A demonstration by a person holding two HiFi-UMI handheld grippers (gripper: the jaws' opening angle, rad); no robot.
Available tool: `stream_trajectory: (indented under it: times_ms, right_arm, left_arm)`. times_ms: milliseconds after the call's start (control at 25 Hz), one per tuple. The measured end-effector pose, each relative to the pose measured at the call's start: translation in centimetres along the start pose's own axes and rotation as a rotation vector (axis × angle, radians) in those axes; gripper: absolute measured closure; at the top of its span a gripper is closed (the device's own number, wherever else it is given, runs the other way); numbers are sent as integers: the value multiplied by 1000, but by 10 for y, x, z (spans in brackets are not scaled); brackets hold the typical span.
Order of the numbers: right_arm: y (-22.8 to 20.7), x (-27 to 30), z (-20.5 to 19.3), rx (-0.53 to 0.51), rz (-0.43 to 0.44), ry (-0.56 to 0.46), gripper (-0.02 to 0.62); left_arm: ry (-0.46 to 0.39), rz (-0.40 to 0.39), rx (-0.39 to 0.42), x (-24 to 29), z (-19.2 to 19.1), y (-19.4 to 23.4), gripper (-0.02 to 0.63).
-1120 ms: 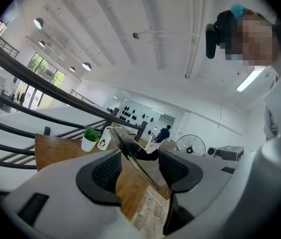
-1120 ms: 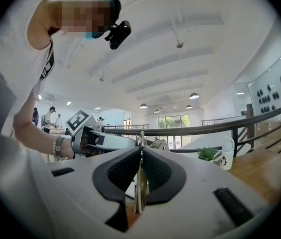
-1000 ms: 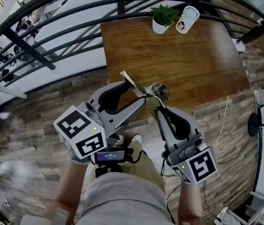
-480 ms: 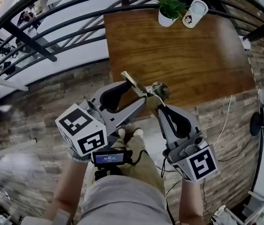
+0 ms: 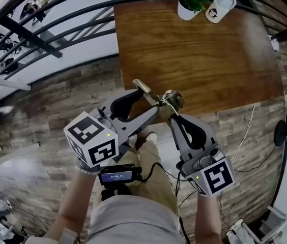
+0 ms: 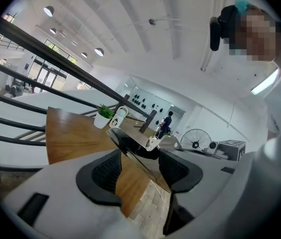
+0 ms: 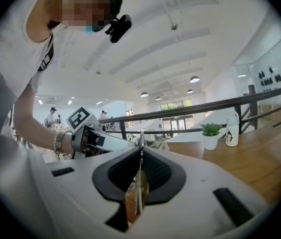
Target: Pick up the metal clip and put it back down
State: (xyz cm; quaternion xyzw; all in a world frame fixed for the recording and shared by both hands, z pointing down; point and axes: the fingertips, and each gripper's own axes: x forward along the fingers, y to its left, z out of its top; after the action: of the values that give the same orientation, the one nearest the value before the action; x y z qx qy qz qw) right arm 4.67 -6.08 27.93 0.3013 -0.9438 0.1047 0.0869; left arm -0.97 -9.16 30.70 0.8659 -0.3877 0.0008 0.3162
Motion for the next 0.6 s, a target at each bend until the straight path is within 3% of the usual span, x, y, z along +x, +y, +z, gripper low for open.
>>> stream_trajectory:
  times_ms: [600]
  right_arm:
    - [-20,21,-60,56,39,77,572]
  left_arm:
    - [55,33,-157,22,-62,46,365]
